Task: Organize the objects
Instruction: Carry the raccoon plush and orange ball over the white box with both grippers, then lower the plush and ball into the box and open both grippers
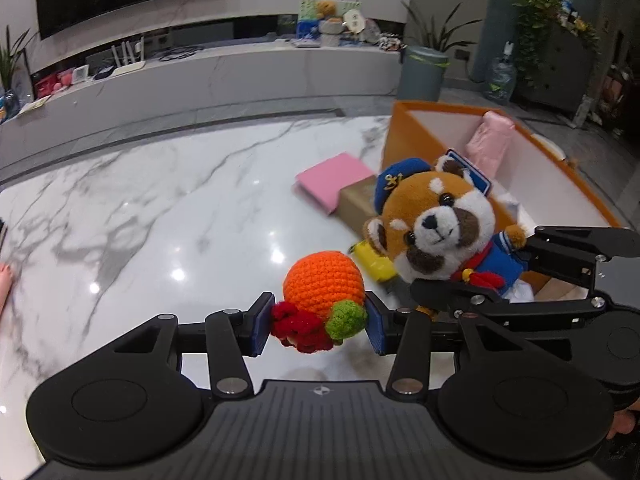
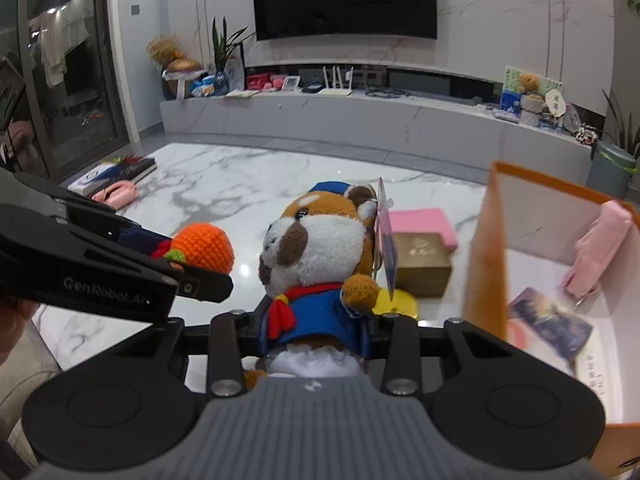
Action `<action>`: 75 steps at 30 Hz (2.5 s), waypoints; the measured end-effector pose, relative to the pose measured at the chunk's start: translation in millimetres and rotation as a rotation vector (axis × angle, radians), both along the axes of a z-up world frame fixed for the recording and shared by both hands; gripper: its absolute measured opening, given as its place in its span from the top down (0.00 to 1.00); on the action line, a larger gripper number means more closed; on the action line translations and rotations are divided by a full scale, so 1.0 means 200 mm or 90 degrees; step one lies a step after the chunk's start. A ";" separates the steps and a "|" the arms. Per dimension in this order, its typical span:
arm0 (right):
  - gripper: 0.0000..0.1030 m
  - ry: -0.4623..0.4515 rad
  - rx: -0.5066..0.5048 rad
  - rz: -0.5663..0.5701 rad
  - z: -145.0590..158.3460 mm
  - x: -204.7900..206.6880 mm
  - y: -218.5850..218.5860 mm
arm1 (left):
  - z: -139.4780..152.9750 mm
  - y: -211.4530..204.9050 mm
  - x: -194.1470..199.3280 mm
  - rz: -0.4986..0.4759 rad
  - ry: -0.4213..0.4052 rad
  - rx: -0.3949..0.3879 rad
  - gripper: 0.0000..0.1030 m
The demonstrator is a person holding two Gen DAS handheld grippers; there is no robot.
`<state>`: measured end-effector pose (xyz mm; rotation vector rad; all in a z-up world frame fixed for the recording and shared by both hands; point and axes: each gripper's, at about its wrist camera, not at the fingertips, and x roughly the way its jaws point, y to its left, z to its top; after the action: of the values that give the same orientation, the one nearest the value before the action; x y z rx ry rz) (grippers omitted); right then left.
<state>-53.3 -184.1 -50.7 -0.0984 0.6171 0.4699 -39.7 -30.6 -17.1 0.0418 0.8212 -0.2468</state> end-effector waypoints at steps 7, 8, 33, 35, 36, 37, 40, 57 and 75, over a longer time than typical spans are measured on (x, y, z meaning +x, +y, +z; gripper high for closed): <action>0.61 -0.032 0.004 -0.024 0.16 0.06 -0.14 | 0.16 -0.16 0.15 -0.014 -0.052 -0.041 0.48; 0.61 -0.035 0.001 -0.026 0.18 0.08 -0.17 | 0.18 -0.20 0.17 -0.022 -0.060 -0.043 0.48; 0.60 0.039 -0.060 -0.178 0.15 0.27 -0.91 | 0.02 -0.89 0.49 -0.167 -0.051 -0.049 0.48; 0.60 0.050 -0.069 -0.194 0.12 0.28 -0.95 | -0.01 -0.93 0.48 -0.177 -0.047 -0.043 0.48; 0.60 0.055 -0.073 -0.199 0.11 0.29 -0.96 | -0.02 -0.95 0.49 -0.182 -0.044 -0.039 0.48; 0.60 0.059 -0.077 -0.201 0.09 0.30 -0.97 | -0.03 -0.97 0.49 -0.186 -0.041 -0.033 0.48; 0.60 0.070 -0.083 -0.192 0.05 0.31 -0.98 | -0.06 -1.02 0.49 -0.196 -0.033 -0.016 0.48; 0.60 0.110 -0.131 -0.180 -0.09 0.34 -0.93 | -0.15 -1.13 0.48 -0.213 0.008 0.044 0.48; 0.60 0.123 -0.155 -0.179 -0.14 0.36 -0.93 | -0.22 -1.25 0.64 -0.252 0.044 0.154 0.48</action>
<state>18.8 -369.8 -78.8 -0.1964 0.8627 0.1313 87.4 -280.7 -61.0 0.4284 0.9044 -0.5229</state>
